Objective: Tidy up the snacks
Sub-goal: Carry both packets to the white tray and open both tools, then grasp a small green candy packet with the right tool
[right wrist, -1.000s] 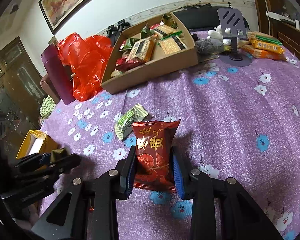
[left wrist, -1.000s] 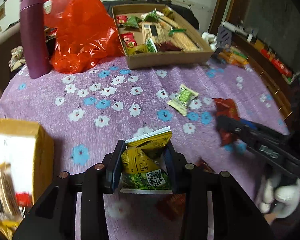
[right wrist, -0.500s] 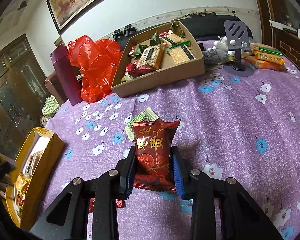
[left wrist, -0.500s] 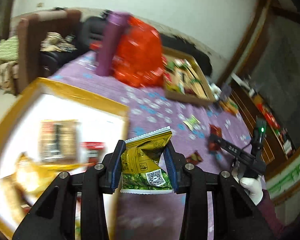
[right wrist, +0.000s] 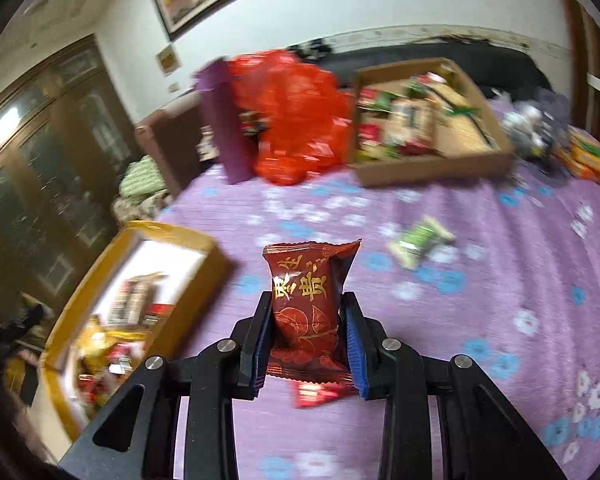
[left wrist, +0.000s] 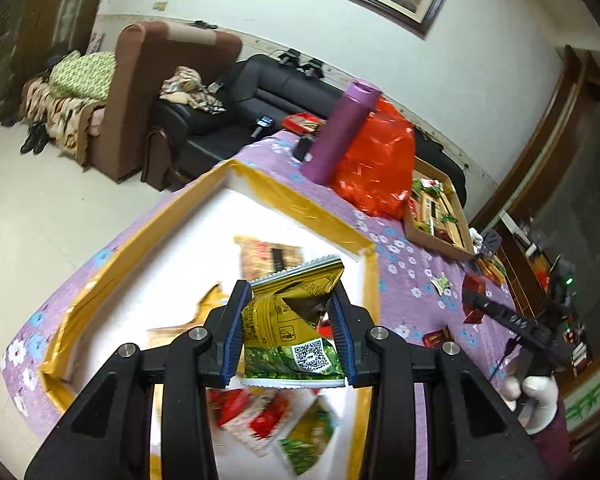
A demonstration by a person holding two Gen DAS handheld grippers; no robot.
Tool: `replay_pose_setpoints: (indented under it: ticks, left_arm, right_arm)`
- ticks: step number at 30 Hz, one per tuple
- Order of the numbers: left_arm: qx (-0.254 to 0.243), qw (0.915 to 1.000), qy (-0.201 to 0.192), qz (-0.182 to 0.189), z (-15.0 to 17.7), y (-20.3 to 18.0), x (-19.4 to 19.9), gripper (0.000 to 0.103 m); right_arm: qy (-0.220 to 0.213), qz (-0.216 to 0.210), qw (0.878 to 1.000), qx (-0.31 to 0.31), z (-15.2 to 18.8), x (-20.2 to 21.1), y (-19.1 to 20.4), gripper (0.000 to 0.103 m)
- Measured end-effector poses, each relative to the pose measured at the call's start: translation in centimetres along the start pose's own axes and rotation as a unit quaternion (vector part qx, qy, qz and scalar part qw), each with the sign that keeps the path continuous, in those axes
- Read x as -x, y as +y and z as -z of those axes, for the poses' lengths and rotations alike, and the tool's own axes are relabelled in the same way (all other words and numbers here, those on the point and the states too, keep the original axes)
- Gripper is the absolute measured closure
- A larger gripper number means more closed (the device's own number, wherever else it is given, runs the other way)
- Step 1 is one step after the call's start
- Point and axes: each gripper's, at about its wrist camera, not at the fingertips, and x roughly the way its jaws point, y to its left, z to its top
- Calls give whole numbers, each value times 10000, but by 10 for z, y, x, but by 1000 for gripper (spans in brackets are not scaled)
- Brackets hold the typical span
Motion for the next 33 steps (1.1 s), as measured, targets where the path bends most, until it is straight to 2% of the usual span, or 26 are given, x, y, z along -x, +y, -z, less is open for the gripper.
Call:
replay_pose_setpoints:
  ticks: [5,10,15,17,20,24,26,28,33]
  left_arm:
    - [242,9996,-11,-176,0,28,1,66]
    - [334,9990,-17,-295,1,44,-1,66]
    - [384,9991,-15,-185,-1,51,-5,66]
    - [393,9991,-20,-128,-1,52,-5,62]
    - [390,9992,-26,-21,-1,55,-2,51]
    - [401,9990,-134,164,-2,55,7,42]
    - [411,9988,-178,177,-2,54,12,31]
    - [464,9985,-208,210,-3,52,16,28]
    - [595,9961,-211,621,-1,43,23,28]
  right_arm:
    - [231,-460,9981,333,-10,-12,61,70]
    - [694,-847,9920,622,-2,-41,120,70]
    - [986,-856,9864,999,10,-72,163,70]
    - [1068,-822,9854,1042,11,-84,173,70]
    - [1096,-764,9850,1095,12,-96,182,67]
    - [1044,-783,9859,1044,11,-98,182,67]
    - [990,-783,9867,1026,10,-95,181,67]
    - [918,-803,9879,954,8,-90,178,66]
    - [769,-875,9914,599,6,-68,153,65]
